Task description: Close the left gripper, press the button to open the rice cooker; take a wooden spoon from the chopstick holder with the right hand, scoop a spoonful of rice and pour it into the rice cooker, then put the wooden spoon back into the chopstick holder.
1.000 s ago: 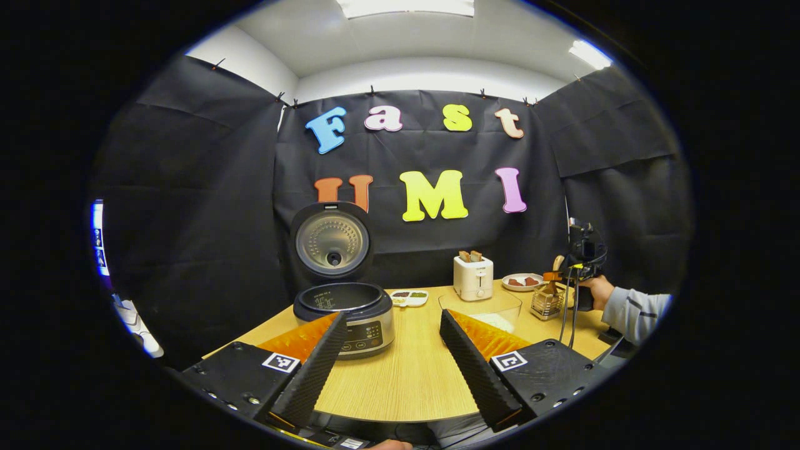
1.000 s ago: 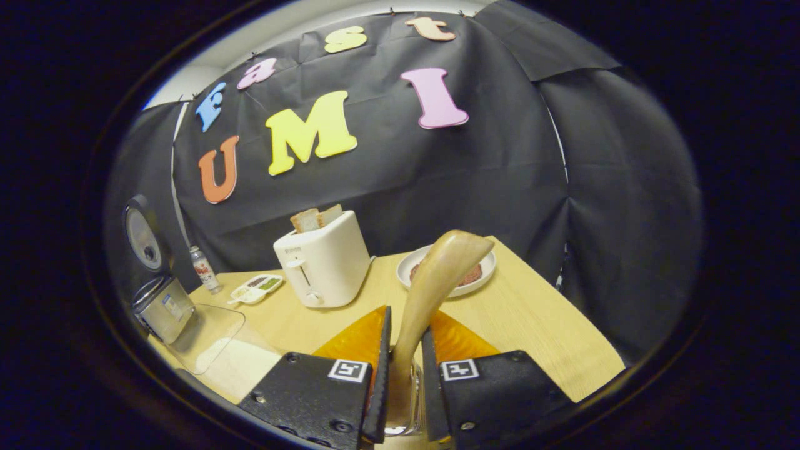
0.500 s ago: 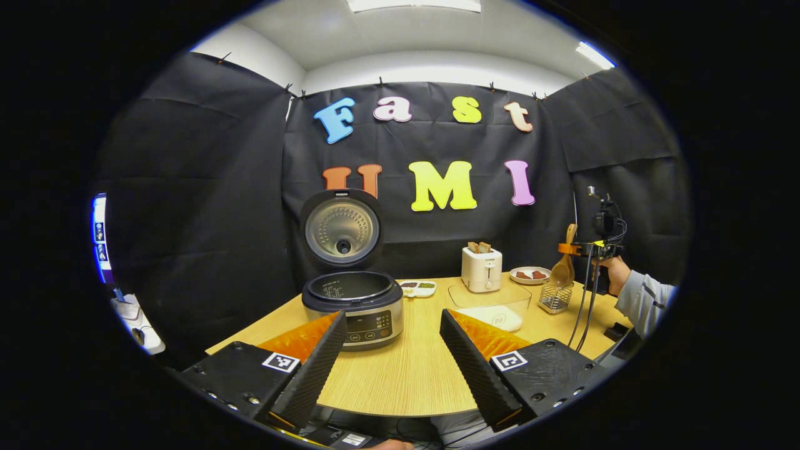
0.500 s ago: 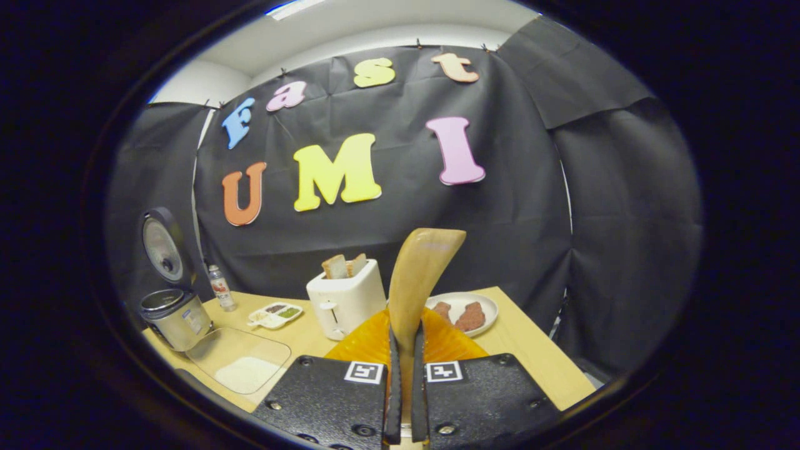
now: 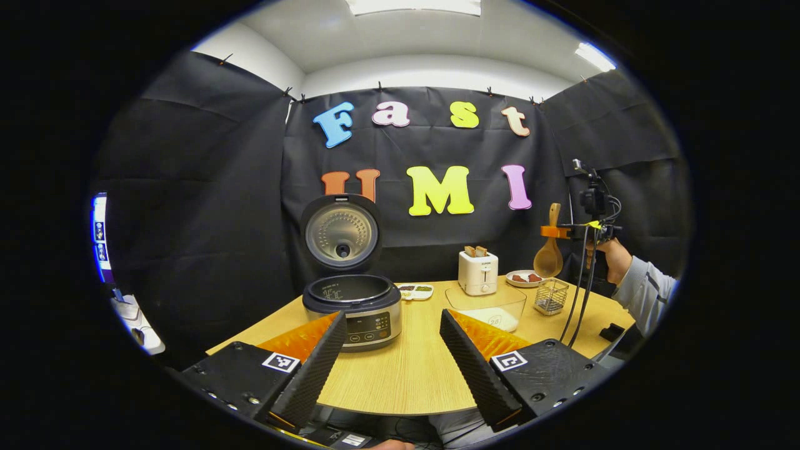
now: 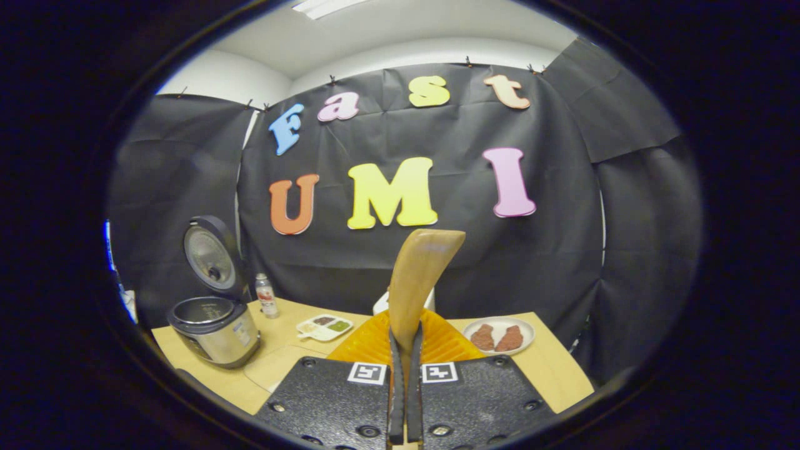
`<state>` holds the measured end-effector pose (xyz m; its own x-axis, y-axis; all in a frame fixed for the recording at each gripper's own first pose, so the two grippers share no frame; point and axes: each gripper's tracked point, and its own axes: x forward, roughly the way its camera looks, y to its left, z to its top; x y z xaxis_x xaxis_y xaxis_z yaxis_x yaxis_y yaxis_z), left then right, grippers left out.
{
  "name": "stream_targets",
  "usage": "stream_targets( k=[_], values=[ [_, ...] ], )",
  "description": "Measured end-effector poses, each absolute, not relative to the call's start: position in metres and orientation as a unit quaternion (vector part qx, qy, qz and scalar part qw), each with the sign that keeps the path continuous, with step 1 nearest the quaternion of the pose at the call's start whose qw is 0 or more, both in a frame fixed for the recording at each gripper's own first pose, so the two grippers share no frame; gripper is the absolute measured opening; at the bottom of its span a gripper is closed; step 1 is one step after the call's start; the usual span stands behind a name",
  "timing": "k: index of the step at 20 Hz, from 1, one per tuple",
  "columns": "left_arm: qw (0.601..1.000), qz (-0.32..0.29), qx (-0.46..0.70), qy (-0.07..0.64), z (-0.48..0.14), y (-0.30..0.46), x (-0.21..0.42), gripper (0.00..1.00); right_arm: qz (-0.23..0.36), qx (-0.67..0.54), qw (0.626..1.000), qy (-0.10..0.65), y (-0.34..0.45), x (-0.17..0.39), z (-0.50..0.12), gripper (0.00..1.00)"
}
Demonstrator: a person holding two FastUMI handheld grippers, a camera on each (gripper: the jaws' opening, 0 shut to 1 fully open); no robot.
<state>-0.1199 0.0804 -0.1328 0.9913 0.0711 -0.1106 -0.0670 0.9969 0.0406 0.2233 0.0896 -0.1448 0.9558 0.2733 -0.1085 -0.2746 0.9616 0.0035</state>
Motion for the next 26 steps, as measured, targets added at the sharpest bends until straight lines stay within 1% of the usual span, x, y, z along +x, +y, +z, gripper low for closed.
stream_targets(
  k=[4, 9, 13, 16, 20, 23, 26],
  values=[
    [0.997, 0.04, 0.021, 0.067, -0.139, 0.087, -0.131, 0.96, 0.169, -0.027, 0.985, 0.034, 0.152, 0.214, -0.136, 0.07],
    [0.997, 0.041, 0.017, 0.059, -0.132, 0.093, -0.138, 0.96, 0.195, -0.045, 0.979, 0.028, 0.207, 0.214, -0.152, 0.07],
    [0.997, 0.048, 0.011, 0.06, -0.136, 0.102, -0.143, 0.96, 0.193, -0.048, 0.979, 0.05, 0.215, 0.227, -0.188, 0.07],
    [0.995, 0.073, 0.024, 0.065, -0.139, 0.116, -0.147, 0.96, 0.177, -0.04, 0.981, 0.071, 0.207, 0.242, -0.214, 0.07],
    [0.996, 0.063, 0.012, 0.067, -0.143, 0.107, -0.145, 0.96, 0.17, -0.025, 0.981, 0.091, 0.2, 0.252, -0.241, 0.07],
    [0.996, 0.055, 0.012, 0.07, -0.148, 0.103, -0.144, 0.96, 0.161, -0.045, 0.981, 0.101, 0.196, 0.257, -0.262, 0.07],
    [0.996, 0.056, 0.017, 0.072, -0.15, 0.101, -0.142, 0.96, 0.137, -0.065, 0.982, 0.112, 0.187, 0.263, -0.284, 0.07]
  ],
)
